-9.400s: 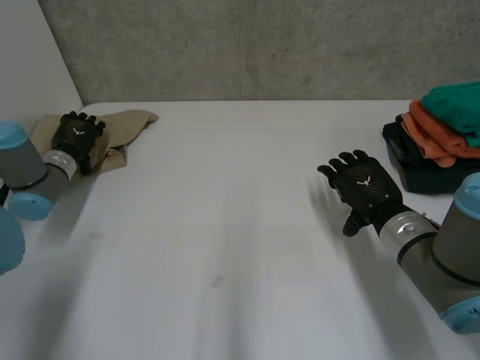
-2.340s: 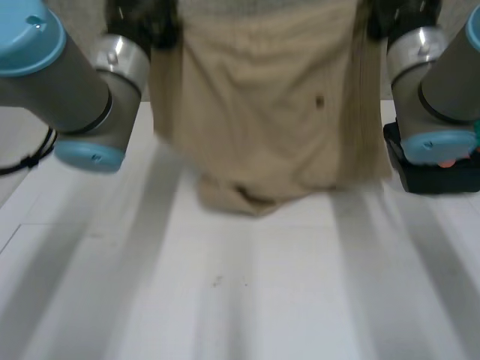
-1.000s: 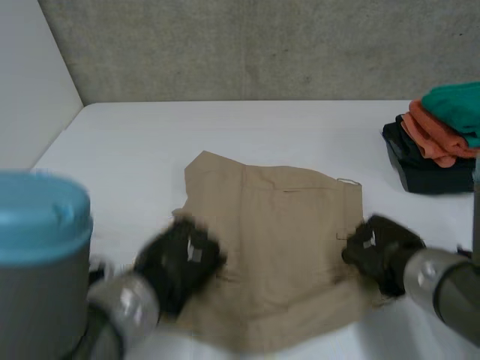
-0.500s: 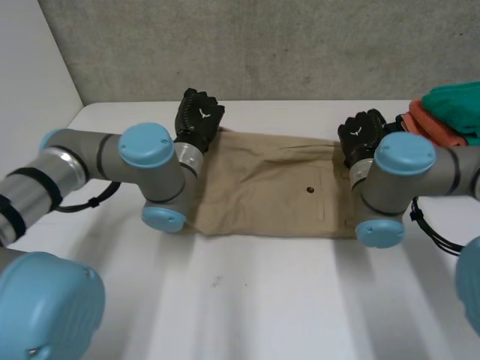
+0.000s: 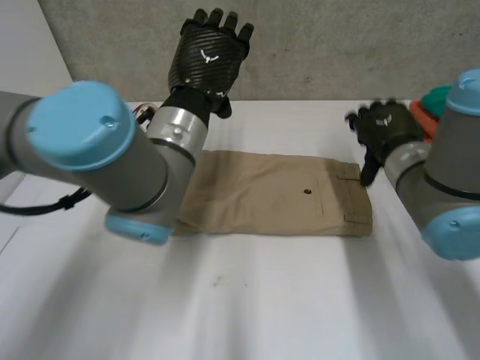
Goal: Fold the laundry.
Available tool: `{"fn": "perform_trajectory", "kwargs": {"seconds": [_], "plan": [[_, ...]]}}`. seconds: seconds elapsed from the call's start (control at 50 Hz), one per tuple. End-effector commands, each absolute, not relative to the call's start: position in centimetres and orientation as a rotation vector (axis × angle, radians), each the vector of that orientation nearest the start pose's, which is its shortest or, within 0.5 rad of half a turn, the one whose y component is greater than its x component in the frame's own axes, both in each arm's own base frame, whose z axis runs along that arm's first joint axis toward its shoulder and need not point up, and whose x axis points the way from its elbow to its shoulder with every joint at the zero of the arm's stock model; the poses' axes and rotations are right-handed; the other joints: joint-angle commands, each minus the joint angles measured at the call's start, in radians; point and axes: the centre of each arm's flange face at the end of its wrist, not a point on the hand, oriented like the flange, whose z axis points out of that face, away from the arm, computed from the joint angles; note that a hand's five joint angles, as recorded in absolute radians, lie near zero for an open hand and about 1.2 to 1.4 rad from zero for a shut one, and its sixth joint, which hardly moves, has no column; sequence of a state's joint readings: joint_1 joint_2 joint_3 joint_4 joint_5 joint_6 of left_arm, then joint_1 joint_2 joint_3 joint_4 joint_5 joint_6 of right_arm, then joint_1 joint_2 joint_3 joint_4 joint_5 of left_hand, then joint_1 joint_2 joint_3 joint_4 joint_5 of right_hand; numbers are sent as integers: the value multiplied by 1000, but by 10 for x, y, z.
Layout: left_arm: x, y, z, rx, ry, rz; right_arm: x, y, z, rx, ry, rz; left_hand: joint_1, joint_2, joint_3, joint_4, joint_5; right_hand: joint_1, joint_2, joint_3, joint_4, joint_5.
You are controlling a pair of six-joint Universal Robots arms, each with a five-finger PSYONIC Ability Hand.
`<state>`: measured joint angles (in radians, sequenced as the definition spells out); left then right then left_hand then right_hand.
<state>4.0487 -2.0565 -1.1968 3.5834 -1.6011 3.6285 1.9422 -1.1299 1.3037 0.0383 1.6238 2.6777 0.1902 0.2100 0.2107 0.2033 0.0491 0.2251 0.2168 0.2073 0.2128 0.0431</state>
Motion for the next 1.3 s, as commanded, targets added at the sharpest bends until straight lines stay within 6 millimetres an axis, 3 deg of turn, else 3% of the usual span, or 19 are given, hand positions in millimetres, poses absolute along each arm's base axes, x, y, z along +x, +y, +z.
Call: {"fn": "perform_trajectory", "kwargs": {"seconds": [0.02, 0.14, 0.28, 0.32, 0.38, 0.46, 0.52, 0.6, 0.72, 0.76, 0.84, 0.86, 0.94, 1.0, 1.06, 1.08, 1.12, 1.22, 1.3], "plan": [[-354, -235, 272, 1219, 1946, -2523, 244, -291, 197, -871, 2469, -1590, -16, -36, -36, -29, -49, 45, 53, 62, 57, 52], [-340, -225, 245, 1415, 2236, -2263, 236, -298, 176, -855, 2416, -1583, -9, -29, -30, -22, -42, 177, 185, 195, 189, 184], [-337, -224, 239, 1429, 2305, -2217, 238, -318, 133, -847, 2451, -1632, -6, -26, -27, -19, -39, 250, 258, 268, 262, 257], [-338, -225, 240, 1416, 2314, -2230, 237, -322, 127, -845, 2470, -1654, -6, -26, -27, -19, -40, 423, 431, 440, 435, 430], [-338, -227, 241, 1393, 2314, -2261, 235, -328, 121, -870, 2502, -1695, -15, -35, -35, -28, -48, 1169, 1177, 1186, 1181, 1176], [-338, -229, 245, 1373, 2308, -2285, 226, -326, 119, -926, 2556, -1720, -16, -36, -36, -29, -49, 1171, 1180, 1189, 1183, 1179], [-331, -234, 252, 1330, 2294, -2306, 221, -321, 139, -941, 2530, -1821, -16, -36, -36, -29, -49, 1171, 1180, 1189, 1183, 1179], [-323, -237, 262, 1290, 2268, -2330, 200, -318, 187, -1034, 2488, -2034, -16, -36, -36, -29, -49, 1171, 1180, 1189, 1183, 1179], [-310, -243, 266, 1231, 2263, -2327, 193, -325, 200, -1552, 2448, -2179, -16, -36, -36, -29, -49, 1171, 1180, 1189, 1183, 1179], [-304, -247, 264, 1203, 2277, -2310, 201, -327, 205, -1626, 2371, -2244, -16, -36, -36, -29, -49, 1171, 1180, 1189, 1183, 1179], [-300, -250, 263, 1179, 2282, -2301, 273, -301, 209, -1794, 1935, -2380, -16, -36, -36, -29, -49, 1171, 1180, 1189, 1183, 1179], [-299, -250, 263, 1179, 2282, -2301, 304, -285, 205, -1840, 1735, -2391, -16, -36, -36, -29, -49, 1171, 1180, 1189, 1183, 1179], [-299, -251, 265, 1164, 2277, -2315, 363, -240, 171, -1966, 1295, -2243, -16, -36, -36, -29, -49, 1171, 1180, 1189, 1183, 1179], [-296, -257, 269, 1120, 2253, -2343, 385, -221, 146, -2032, 1100, -2113, -16, -36, -36, -29, -49, 1171, 1180, 1189, 1183, 1179], [-291, -266, 275, 1019, 2219, -2380, 394, -217, 129, -2069, 1073, -2050, -16, -36, -36, -29, -49, 1021, 1029, 1039, 1033, 1028], [-290, -268, 276, 993, 2211, -2386, 399, -215, 122, -2085, 1077, -2025, -16, -36, -36, -29, -49, 464, 473, 482, 477, 472], [-287, -275, 282, 919, 2183, -2411, 404, -211, 123, -2074, 1072, -2027, -16, -36, -36, -29, -49, -51, -42, -33, -38, -43], [-285, -284, 298, 842, 2108, -2476, 399, -221, 152, -1884, 1264, -2094, -16, -36, -36, -29, -49, -51, -42, -33, -38, -43], [-293, -289, 306, 838, 2083, -2525, 369, -243, 208, -1250, 1595, -2036, -16, -36, -36, -29, -49, -51, -42, -33, -38, -43]]}}
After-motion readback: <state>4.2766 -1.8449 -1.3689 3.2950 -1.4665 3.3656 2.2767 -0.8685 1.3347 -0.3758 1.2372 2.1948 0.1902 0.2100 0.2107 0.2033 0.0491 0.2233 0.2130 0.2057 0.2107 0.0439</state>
